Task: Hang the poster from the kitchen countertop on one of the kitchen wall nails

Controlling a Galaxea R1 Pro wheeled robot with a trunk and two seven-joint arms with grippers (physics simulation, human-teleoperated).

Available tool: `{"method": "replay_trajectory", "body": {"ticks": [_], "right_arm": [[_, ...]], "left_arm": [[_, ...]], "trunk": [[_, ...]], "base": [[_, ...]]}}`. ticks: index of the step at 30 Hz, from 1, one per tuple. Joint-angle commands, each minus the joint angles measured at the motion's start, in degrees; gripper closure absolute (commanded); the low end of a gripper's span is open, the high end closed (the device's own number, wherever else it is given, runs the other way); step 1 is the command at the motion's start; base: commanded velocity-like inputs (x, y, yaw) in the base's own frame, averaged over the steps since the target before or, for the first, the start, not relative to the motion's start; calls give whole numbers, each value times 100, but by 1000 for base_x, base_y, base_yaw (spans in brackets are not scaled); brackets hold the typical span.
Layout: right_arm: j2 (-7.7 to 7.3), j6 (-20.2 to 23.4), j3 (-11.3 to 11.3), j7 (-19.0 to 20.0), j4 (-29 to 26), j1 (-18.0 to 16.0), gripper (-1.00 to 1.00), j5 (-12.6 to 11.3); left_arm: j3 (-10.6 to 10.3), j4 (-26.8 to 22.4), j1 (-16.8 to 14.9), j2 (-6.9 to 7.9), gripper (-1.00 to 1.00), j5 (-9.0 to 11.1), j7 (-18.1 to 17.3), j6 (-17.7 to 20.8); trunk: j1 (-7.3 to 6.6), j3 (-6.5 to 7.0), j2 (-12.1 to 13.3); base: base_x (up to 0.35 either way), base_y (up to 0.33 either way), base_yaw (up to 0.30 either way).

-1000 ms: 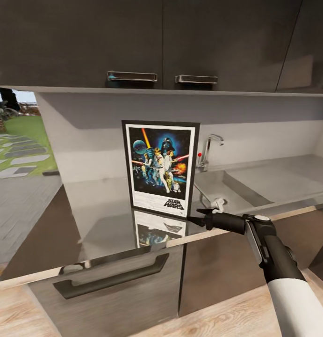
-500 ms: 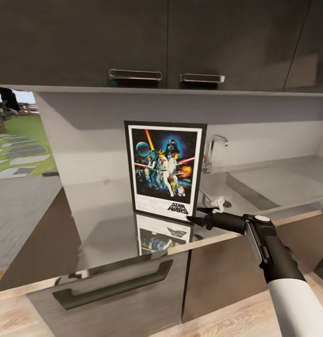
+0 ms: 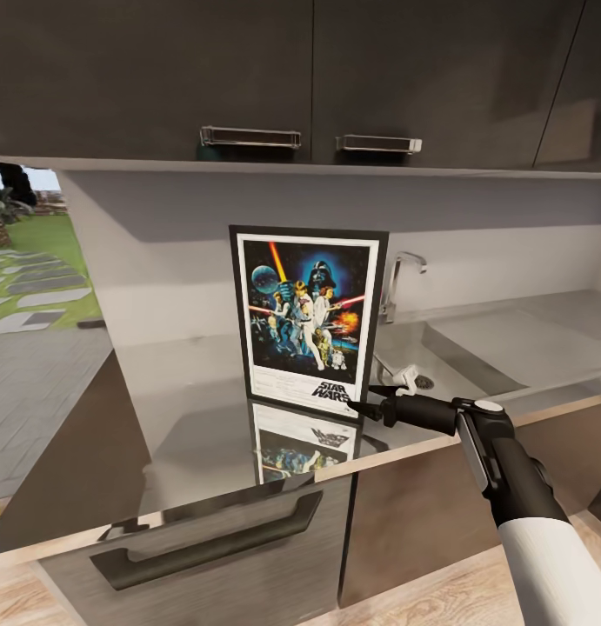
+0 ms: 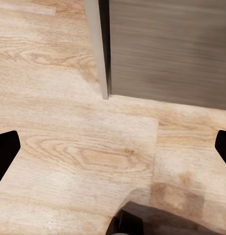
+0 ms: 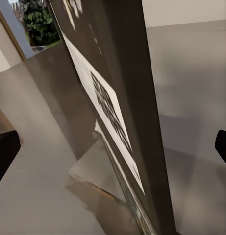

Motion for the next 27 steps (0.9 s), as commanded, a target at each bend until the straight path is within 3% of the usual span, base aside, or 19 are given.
{"method": "replay_trajectory", "body": {"ticks": [1, 27], "right_arm": [[2, 43, -9, 28, -4, -4, -100, 11], [-13, 16, -9, 38, 296, -5, -100, 3]], "left_arm": [[16, -3, -1, -2, -100, 23, -37, -6], [16, 2, -2, -2, -100, 21, -37, -6]], "trunk": [[0, -5, -3], [0, -5, -3]], "base": [[3, 0, 0], [0, 0, 0]]}}
